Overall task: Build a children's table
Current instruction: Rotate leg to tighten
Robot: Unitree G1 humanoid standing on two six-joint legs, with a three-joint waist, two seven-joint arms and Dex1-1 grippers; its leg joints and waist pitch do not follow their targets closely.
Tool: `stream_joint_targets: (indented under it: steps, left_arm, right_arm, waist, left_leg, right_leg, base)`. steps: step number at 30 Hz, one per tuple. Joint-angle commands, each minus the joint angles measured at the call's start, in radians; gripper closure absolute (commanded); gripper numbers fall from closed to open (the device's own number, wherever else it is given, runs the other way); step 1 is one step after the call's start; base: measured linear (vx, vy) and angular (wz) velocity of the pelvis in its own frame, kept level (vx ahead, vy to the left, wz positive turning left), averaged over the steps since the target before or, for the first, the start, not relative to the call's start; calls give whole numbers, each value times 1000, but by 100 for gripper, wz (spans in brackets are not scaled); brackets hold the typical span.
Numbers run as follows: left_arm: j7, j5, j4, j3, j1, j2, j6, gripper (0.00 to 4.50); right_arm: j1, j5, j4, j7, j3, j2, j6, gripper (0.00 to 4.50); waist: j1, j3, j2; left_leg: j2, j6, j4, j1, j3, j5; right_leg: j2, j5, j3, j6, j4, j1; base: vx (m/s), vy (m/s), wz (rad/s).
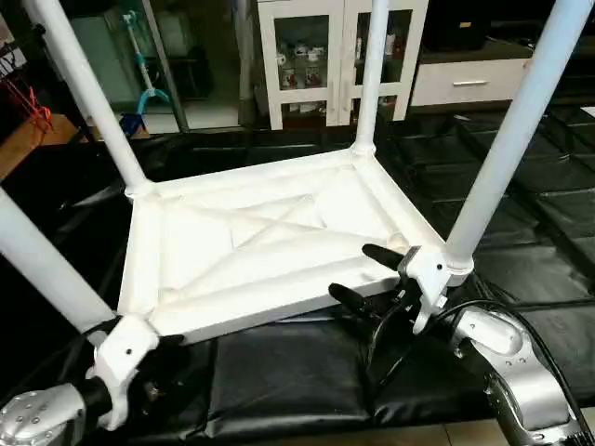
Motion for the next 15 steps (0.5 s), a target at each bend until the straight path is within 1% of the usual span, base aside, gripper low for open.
stream_joint_targets:
  steps: [1, 2, 3, 4, 5, 6, 7, 8, 9, 10, 11, 12, 13, 14, 15]
  left_arm:
    - [40, 41, 33, 34, -14, 8, -5, 136]
    - [72, 82, 61, 27, -33, 4, -30, 136]
    - [102, 112, 86, 24, -52, -5, -49, 136]
    - [125, 125, 100, 23, -67, -12, -58, 136]
    - [159, 144, 121, 15, -95, -21, -68, 136]
    - [167, 148, 126, 13, -104, -25, -70, 136]
    - [190, 157, 142, 13, -126, -39, -80, 136]
    - [207, 162, 153, 13, -141, -49, -88, 136]
    - [226, 166, 167, 15, -161, -62, -97, 136]
    - [263, 174, 194, 18, -200, -89, -121, 136]
    - [263, 174, 194, 18, -200, -89, -121, 136]
    - [307, 186, 219, 23, -235, -118, -160, 136]
    - [310, 188, 221, 23, -237, -121, -163, 136]
    - [348, 161, 213, 50, -260, -179, -193, 136]
    - [364, 150, 205, 62, -260, -203, -206, 136]
  right_arm:
    - [-9, -4, -12, -2, 8, 2, 4, 0]
    - [-11, -5, -10, -6, 7, 4, 3, 0]
    - [-11, -7, -9, -9, 7, 5, 3, 0]
    - [-11, -9, -8, -12, 6, 5, 2, 0]
    - [-13, -13, -6, -21, 3, 8, 0, 0]
    - [-13, -14, -5, -25, 1, 10, 0, 0]
    - [-15, -19, -2, -35, -2, 14, -5, 0]
    - [-17, -23, 1, -42, -3, 17, -9, 0]
    - [-20, -30, 6, -53, -6, 20, -15, 0]
    - [-26, -43, 15, -74, -11, 26, -27, 0]
    - [-26, -43, 15, -74, -11, 26, -27, 0]
    - [-30, -38, 21, -86, -20, 35, -27, 0]
    - [-30, -37, 21, -87, -20, 36, -27, 0]
    - [-29, -31, 16, -92, -25, 39, -23, 0]
    - [-25, -29, 12, -93, -27, 40, -26, 0]
  waist:
    - [0, -17, 3]
    - [0, -13, 4]
    - [3, -12, 8]
    - [12, -11, 22]
    - [44, -15, 24]
    - [58, -25, 18]
    - [70, -31, -19]
    - [56, -15, -44]
    - [41, -6, -25]
    - [35, -9, -22]
    - [52, -10, 11]
    - [51, -13, 12]
    - [41, -7, 37]
    - [30, -16, 40]
    - [30, -10, 40]
  left_leg:
    - [131, -143, -143, 27, -91, -820]
    - [133, -150, -159, 19, -89, -852]
    - [135, -154, -172, 17, -84, -871]
    - [144, -170, -215, 1, -65, -914]
    - [157, -169, -271, -32, -41, -910]
    - [153, -171, -276, -29, -25, -870]
    - [132, -163, -210, 21, -6, -697]
    - [62, -87, 96, 138, -52, -316]
    - [57, -65, 129, 97, -102, -130]
    - [83, -85, 68, 7, -130, -111]
    - [114, -118, -5, 33, -140, -272]
    - [159, -157, -107, 75, -150, -591]
    - [170, -155, -152, 64, -143, -776]
    - [161, -121, -152, 57, -138, -741]
    - [156, -117, -158, 48, -132, -730]
  right_leg:
    - [-51, -666, 17, -72, -89, -18]
    - [-39, -670, 4, -62, -82, -11]
    - [-29, -647, -4, -61, -74, -7]
    - [-5, -504, -27, -80, -24, 18]
    - [6, -306, -33, -90, 72, 62]
    - [5, -257, -29, -91, 84, 69]
    - [-36, -477, 24, -82, -3, 6]
    - [-172, -878, 76, -93, -205, -122]
    - [-196, -958, 102, -110, -209, -91]
    - [-174, -891, 70, -119, -143, 33]
    - [-130, -777, 44, -126, -115, 36]
    - [-4, -407, 11, -122, -48, -16]
    - [6, -168, -13, -133, -14, 8]
    - [-15, -38, -17, -151, -5, 37]
    - [-25, -45, -16, -149, -17, 44]
  base:
    - [-54, -7, 1]
    - [0, 0, 0]
    - [0, 0, 0]
    - [-90, -20, 11]
    - [-90, -20, 11]
    - [-88, -65, 13]
    - [0, 0, 0]
    - [-27, -82, 12]
    - [-15, 4, -22]
    - [-15, 4, -22]
    - [2, 89, -21]
    - [-49, 47, 23]
    - [-79, 67, 26]
    - [-90, 17, 21]
    - [-82, 36, 3]
